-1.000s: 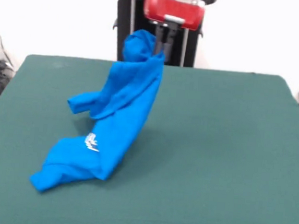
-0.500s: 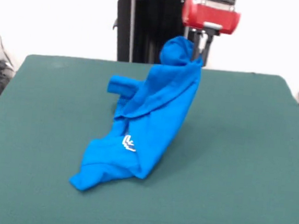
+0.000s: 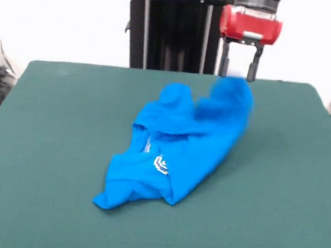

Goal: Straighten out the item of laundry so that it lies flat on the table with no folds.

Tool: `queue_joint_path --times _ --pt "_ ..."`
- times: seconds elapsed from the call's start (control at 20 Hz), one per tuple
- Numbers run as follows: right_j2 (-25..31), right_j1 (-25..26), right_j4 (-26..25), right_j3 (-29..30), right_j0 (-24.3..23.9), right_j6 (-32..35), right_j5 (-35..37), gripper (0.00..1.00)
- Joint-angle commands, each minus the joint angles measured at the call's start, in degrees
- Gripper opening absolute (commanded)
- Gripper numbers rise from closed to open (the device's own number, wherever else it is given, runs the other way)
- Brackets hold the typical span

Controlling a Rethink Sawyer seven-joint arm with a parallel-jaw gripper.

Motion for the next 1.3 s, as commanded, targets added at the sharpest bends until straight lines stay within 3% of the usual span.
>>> queue_joint_path --times 0.05,0.15,0.25,0.65,0.8,0.95,1.3 --pt "-0.4 1.6 5.7 4.5 1.2 15.1 -2.2 1.00" --pt "0.1 -0.4 7.2 5.5 0.2 15.5 0.6 1.00" --pt "3.3 -3.3 8.0 7.7 -4.0 16.8 2.2 1.00" --pt "7.4 -12.9 8.1 7.2 -15.9 10.3 11.8 1.00" --pt "9.2 -10.6 8.3 6.7 -19.3 11.6 8.5 1.00" --pt "9.0 -7.0 10.0 6.8 -18.4 14.9 3.2 1.00" --pt "11.2 -4.8 16.0 7.7 -19.1 20.2 -1.6 1.00"
